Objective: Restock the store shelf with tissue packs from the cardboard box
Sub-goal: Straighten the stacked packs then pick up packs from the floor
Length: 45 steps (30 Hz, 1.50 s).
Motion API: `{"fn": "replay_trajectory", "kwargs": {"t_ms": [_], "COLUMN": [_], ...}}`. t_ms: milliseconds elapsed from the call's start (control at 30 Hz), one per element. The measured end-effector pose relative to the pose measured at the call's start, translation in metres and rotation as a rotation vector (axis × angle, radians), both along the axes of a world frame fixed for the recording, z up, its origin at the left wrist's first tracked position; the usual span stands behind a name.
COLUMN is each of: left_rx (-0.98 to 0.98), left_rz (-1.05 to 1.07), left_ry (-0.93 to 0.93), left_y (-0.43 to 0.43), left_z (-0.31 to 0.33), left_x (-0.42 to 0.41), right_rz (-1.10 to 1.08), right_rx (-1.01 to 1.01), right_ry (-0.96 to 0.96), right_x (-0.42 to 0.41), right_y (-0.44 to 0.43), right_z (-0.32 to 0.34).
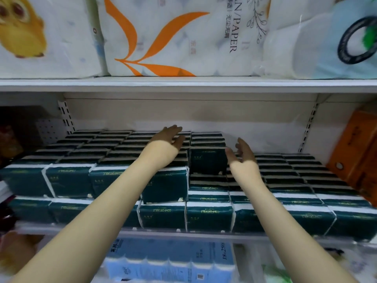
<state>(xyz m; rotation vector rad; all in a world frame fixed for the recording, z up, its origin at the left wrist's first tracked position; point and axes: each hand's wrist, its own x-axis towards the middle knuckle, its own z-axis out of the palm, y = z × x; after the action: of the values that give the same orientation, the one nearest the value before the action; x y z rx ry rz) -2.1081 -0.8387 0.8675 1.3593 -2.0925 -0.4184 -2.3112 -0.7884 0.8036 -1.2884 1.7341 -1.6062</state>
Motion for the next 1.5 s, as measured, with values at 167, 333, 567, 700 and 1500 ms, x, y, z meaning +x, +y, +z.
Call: {"fn": "replay_trajectory", "kwargs": {"t_ms": [167,333,567,700,1500], "left_rx": [0.017,0.018,0.150,0.177,0.576], "left_rz": [-0.052,-0.138,-0.281,-0.340,-1.002], "left_ry": [0.253,0.360,0.552,0.581,0.563], "left_y": [0.059,0.103,0.160,0.184,0.459], "left_z": [0.007,0.004,-0.003,-0.005,-0.070], "left_x": [0.002,-0.009,-0.057,-0.099,-0.515], "right_rz": [0.087,0.075,-0.019,-0.063,-0.645], "right_rx": [-0.105,-0.153,-0.235,-0.261,-0.325], "right_ry": [-0.100,-0.161,-0.176,-0.183,-0.267], "right_x": [0.019,0.012,-0.033,-0.070,-0.395], "right_y": [0.053,0.106,0.169,0.206,0.557], "right_z": [0.012,0.019,0.018,0.017,-0.036]}}
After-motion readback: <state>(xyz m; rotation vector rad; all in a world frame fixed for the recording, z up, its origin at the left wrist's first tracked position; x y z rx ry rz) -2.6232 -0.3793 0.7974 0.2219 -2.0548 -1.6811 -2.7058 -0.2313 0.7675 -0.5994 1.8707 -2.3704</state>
